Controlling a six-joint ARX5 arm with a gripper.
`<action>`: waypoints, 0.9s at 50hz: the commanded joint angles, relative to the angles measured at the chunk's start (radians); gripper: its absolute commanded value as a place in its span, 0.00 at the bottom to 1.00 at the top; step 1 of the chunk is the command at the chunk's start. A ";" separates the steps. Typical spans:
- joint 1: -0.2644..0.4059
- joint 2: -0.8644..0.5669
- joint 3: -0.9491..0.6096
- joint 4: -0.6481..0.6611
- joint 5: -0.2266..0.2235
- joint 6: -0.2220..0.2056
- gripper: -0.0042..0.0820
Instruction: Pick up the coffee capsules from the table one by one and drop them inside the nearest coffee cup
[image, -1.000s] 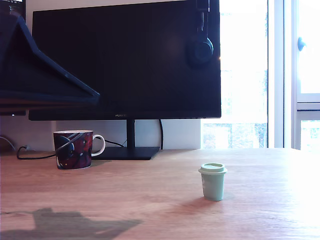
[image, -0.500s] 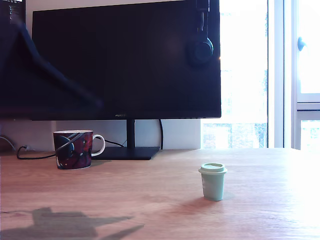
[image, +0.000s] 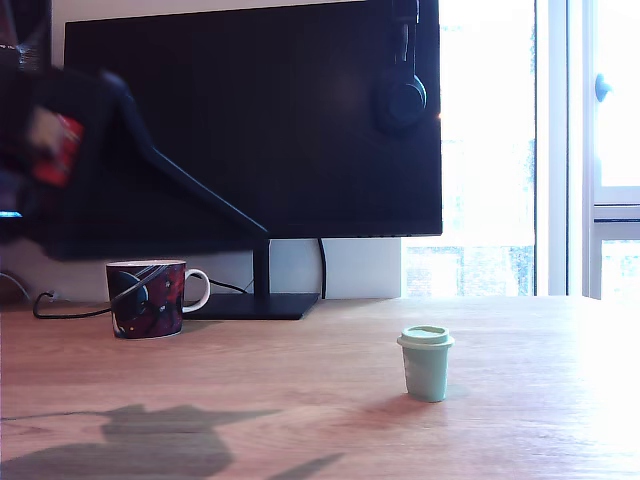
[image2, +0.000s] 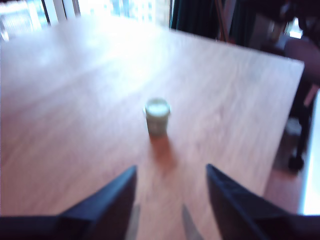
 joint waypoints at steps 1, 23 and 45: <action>-0.003 0.036 -0.012 0.053 0.002 0.009 0.81; -0.003 0.294 -0.005 0.325 0.002 0.008 0.81; -0.020 0.523 0.141 0.355 0.032 0.008 0.81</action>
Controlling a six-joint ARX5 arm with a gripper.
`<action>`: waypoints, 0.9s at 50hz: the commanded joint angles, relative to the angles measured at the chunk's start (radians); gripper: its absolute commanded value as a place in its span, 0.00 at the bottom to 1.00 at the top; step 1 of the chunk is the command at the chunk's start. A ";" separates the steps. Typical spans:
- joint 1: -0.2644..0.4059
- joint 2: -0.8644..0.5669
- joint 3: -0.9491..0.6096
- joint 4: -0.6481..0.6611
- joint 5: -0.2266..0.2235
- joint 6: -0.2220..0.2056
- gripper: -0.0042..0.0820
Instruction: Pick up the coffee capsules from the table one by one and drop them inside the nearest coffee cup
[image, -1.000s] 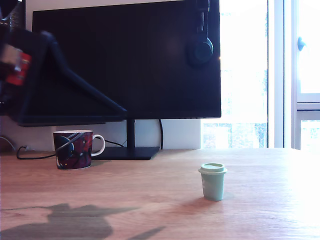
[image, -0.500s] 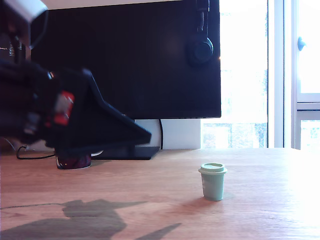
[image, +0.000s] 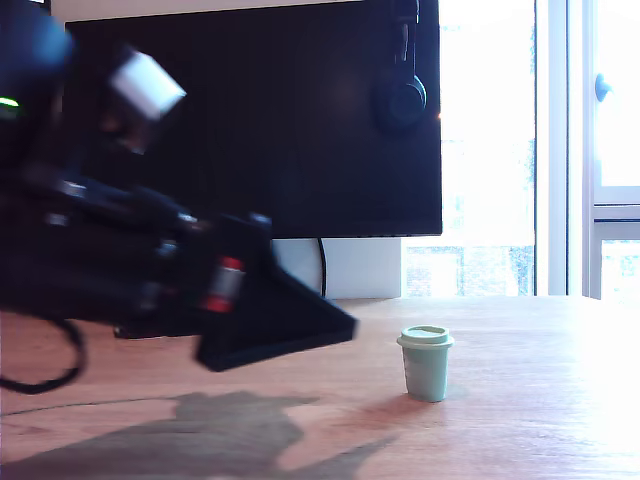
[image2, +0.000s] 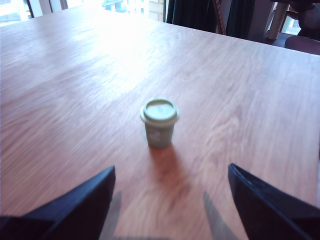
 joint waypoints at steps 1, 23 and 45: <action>-0.010 0.026 0.022 0.010 0.004 0.008 0.81; -0.013 0.180 0.174 -0.004 0.022 0.020 0.81; -0.013 0.320 0.344 -0.097 0.063 0.019 0.81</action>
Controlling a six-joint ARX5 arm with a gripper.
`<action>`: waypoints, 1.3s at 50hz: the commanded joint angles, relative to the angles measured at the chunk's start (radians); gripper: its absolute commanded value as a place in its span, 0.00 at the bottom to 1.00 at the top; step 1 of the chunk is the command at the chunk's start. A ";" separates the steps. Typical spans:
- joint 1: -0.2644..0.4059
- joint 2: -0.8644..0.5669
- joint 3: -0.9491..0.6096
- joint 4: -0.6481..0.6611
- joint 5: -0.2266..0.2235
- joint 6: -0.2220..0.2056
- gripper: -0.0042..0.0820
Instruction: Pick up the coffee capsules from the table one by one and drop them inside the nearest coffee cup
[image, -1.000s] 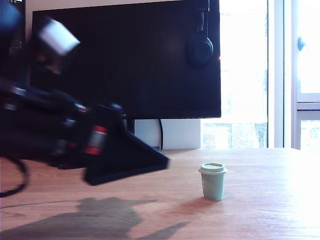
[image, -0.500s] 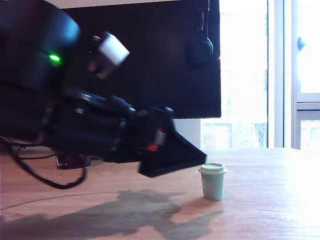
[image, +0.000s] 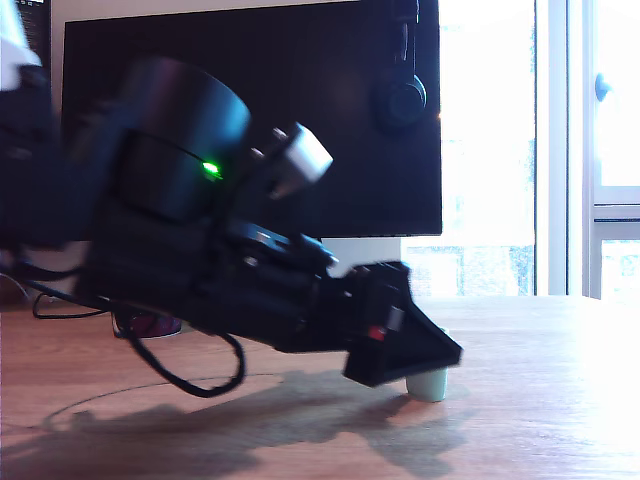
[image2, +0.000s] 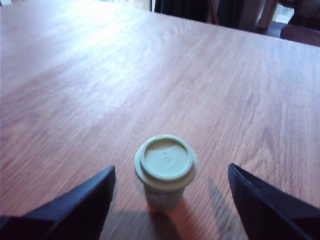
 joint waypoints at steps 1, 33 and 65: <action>-0.003 0.029 0.021 -0.009 0.010 0.005 0.81; -0.003 0.060 0.089 -0.124 0.016 0.003 0.63; -0.002 0.056 0.089 -0.121 0.017 0.000 0.17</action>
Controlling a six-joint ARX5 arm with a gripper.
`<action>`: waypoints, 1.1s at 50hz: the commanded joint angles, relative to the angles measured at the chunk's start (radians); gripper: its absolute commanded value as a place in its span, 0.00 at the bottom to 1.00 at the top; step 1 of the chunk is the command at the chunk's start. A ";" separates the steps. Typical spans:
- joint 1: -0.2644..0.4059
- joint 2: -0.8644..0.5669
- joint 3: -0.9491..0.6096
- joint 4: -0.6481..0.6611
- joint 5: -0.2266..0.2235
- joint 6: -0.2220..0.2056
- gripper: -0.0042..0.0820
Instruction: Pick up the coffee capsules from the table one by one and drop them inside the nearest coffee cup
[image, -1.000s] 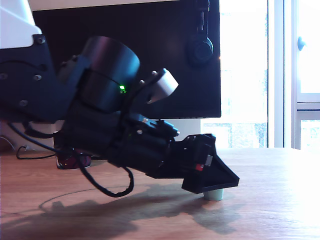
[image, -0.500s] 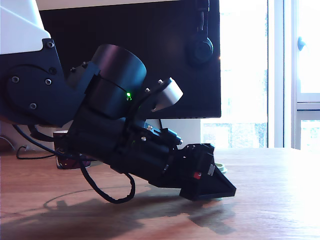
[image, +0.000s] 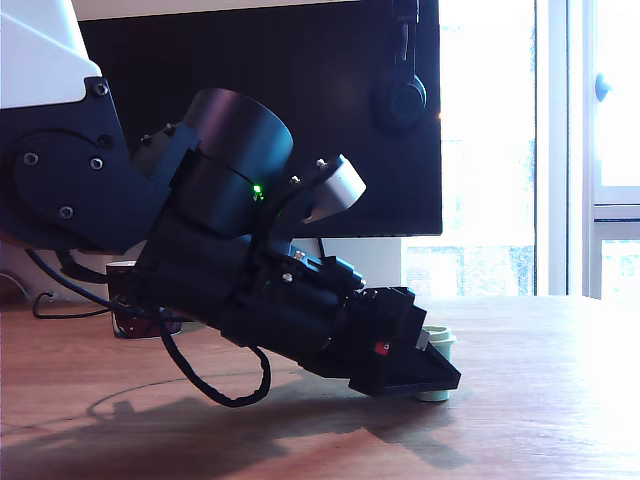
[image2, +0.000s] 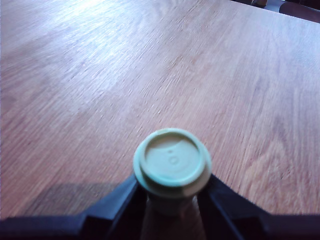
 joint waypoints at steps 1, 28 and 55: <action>-0.001 0.010 0.002 0.007 0.005 0.000 0.17; 0.085 -0.187 0.002 -0.124 0.005 0.001 0.17; 0.290 -0.370 -0.048 -0.225 0.003 0.008 0.17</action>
